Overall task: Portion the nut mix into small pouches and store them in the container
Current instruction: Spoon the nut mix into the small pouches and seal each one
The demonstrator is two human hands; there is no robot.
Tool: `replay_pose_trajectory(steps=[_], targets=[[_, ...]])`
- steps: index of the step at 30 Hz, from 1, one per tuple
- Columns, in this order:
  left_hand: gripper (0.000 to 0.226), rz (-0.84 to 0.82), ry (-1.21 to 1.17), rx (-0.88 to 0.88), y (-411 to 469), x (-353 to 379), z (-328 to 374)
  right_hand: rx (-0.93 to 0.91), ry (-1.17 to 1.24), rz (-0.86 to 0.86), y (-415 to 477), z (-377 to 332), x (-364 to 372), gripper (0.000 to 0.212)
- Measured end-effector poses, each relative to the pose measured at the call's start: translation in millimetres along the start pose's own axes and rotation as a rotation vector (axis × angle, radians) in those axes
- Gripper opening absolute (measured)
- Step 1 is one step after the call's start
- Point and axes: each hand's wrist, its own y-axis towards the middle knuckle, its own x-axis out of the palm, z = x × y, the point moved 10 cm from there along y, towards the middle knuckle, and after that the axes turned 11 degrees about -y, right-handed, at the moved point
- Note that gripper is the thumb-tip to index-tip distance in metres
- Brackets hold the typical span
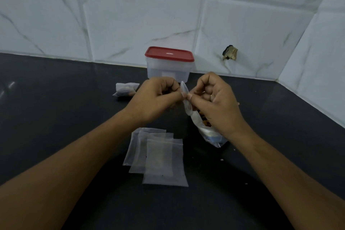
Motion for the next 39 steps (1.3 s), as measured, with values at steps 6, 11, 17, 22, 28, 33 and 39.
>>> replay_pose_trajectory(steps=[6,11,17,22,28,33,39], targets=[[0.019,-0.013,-0.032,-0.069,0,-2,-3,-0.054,-0.172,0.037,1,-9,-3,0.022],[0.015,-0.025,-0.06,-0.144,-1,-3,-7,-0.048,-0.27,0.025,-1,-10,-18,0.015],[0.02,0.004,-0.136,-0.132,-3,-1,-3,-0.149,-0.485,-0.069,-2,-11,1,0.02],[0.014,-0.022,-0.092,-0.093,-3,2,-1,-0.077,-0.482,-0.026,-1,-5,-2,0.011],[0.022,0.061,0.207,0.14,-4,-5,12,0.112,-0.22,-0.032,-1,15,-9,0.028],[0.086,0.008,0.549,0.222,-6,8,11,0.137,-0.098,-0.101,0,21,0,0.029],[0.087,-0.016,0.62,0.249,-9,15,14,0.081,-0.068,-0.104,0,20,3,0.033]])
